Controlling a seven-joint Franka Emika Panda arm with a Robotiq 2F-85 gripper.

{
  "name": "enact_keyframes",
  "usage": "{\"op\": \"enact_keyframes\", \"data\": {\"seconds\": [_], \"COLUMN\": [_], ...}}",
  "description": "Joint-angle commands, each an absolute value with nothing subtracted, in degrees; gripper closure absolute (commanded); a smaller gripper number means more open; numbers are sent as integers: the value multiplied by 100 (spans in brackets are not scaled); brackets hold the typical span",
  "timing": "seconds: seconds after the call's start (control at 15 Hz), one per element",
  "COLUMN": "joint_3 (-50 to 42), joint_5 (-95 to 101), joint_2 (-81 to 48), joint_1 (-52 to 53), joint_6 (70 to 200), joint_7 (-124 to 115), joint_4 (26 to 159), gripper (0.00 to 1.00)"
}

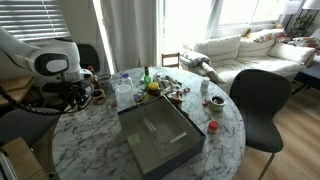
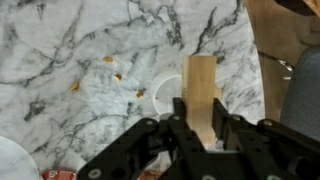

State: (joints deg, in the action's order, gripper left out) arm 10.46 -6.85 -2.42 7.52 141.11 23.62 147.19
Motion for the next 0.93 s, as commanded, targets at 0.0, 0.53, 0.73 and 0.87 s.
{"op": "enact_keyframes", "data": {"seconds": [0.0, 0.53, 0.73, 0.87], "joint_3": [990, 976, 972, 975], "joint_5": [-459, -475, -502, -535], "joint_2": [-162, -276, -315, -347], "joint_1": [776, 765, 757, 755], "joint_6": [14354, 14505, 14552, 14572], "joint_7": [2218, 2283, 2272, 2289], "joint_4": [14915, 14899, 14894, 14885], "gripper": [92, 92, 92, 92]}}
